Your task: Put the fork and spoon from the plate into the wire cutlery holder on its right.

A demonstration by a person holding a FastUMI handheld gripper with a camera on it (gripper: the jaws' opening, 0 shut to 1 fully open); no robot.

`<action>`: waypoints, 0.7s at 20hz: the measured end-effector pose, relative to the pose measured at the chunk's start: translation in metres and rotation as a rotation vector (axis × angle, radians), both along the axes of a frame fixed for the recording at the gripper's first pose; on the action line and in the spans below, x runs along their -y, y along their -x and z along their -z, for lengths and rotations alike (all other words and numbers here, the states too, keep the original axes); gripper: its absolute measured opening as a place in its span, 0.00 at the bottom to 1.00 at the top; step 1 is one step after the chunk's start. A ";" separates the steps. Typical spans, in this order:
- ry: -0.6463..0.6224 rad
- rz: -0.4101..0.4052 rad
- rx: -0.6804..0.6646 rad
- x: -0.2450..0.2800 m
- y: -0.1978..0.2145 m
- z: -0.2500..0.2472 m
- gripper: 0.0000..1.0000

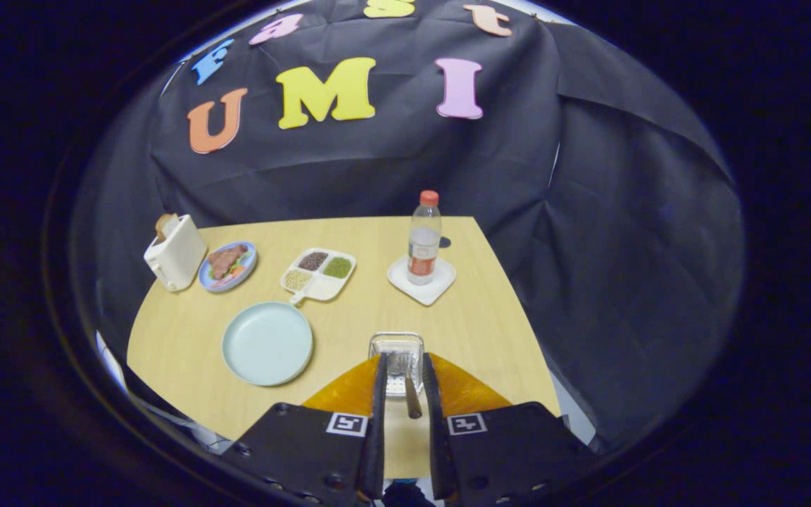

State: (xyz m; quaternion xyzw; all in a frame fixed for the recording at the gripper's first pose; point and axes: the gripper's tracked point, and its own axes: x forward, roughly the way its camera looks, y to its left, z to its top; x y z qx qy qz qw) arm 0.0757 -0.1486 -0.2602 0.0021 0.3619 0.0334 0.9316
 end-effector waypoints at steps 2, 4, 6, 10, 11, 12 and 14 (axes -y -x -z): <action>-0.001 -0.013 0.057 -0.015 -0.006 -0.020 0.27; -0.012 -0.016 0.089 -0.032 -0.008 -0.036 0.33; -0.033 -0.024 0.114 -0.051 -0.010 -0.053 0.36; -0.030 -0.026 0.190 -0.081 -0.016 -0.086 0.46; -0.032 -0.022 0.207 -0.087 -0.015 -0.094 0.47; -0.037 -0.015 0.225 -0.093 -0.015 -0.103 0.49; -0.052 0.000 0.253 -0.101 -0.015 -0.118 0.58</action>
